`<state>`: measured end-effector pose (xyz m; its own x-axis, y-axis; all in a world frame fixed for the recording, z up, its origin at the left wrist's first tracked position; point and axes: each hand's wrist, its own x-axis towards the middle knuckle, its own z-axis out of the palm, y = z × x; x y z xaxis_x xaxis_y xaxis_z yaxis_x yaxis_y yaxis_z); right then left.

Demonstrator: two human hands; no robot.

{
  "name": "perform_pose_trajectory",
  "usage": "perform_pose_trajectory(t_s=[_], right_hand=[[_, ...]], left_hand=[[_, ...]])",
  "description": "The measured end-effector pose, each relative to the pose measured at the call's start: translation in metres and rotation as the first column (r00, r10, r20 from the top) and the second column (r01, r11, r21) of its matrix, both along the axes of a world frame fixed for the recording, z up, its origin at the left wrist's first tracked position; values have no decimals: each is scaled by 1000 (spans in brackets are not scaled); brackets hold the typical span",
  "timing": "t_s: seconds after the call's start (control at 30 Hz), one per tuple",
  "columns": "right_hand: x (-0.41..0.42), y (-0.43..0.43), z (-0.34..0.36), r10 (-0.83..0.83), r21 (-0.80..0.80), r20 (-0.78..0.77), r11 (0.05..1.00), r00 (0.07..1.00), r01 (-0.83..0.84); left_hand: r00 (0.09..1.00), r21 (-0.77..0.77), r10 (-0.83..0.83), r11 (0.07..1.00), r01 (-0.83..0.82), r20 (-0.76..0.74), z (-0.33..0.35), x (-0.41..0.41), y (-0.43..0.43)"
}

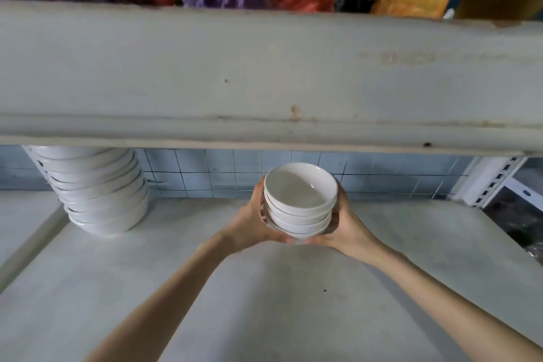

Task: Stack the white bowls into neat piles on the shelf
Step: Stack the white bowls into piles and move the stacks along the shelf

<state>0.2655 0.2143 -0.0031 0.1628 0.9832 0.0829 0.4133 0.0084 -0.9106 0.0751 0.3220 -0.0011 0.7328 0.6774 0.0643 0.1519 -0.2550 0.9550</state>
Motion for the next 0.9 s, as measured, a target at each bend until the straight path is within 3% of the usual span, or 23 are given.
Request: perform_pose_trajectory(t_s=[0.37, 0.9], right_hand=[[-8, -25, 36, 13, 59, -14, 998, 1000, -13], [-54, -127, 63, 133, 350, -207, 935, 969, -53]], left_hand=[[995, 63, 42, 997, -48, 88, 25, -12, -26], [911, 133, 226, 949, -286, 345, 58, -57, -166]])
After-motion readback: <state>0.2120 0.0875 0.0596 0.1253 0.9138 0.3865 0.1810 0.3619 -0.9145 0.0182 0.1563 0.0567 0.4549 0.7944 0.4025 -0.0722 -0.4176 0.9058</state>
